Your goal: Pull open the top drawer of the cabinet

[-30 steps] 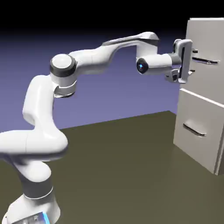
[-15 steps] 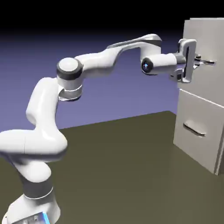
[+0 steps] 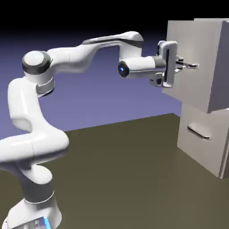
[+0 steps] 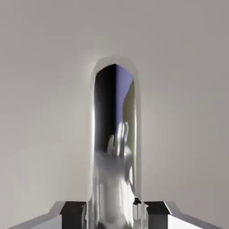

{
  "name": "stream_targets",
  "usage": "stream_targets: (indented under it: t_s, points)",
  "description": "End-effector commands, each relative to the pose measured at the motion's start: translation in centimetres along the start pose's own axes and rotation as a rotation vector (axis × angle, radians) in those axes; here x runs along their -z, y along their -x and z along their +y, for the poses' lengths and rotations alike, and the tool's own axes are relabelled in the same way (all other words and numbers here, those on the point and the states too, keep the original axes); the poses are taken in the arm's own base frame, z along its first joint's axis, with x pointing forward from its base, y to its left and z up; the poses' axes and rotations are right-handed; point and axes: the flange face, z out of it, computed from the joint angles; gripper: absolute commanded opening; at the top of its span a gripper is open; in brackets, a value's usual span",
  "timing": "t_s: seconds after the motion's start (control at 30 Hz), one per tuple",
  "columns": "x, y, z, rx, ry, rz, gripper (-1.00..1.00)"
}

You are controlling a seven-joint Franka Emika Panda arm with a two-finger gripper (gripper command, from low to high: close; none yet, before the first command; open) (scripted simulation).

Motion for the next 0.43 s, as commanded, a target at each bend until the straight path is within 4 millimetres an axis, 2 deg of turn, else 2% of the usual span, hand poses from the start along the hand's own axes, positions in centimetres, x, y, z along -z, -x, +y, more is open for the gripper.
stream_targets:
  t_s: [0.0,0.23,0.27,0.3,0.33,0.4]
  points:
    - [1.0,0.0,0.0,0.000,0.000,0.000,-1.00]
    - [8.0,0.0,0.0,0.000,0.000,0.000,-1.00]
    - [8.4,0.0,0.0,0.000,0.000,0.000,-1.00]
    - [8.4,0.0,0.0,0.000,0.000,0.000,1.00]
    - [8.4,0.0,0.0,0.000,0.000,0.000,1.00]
    - [10.4,0.1,0.0,0.002,-0.001,0.001,1.00]
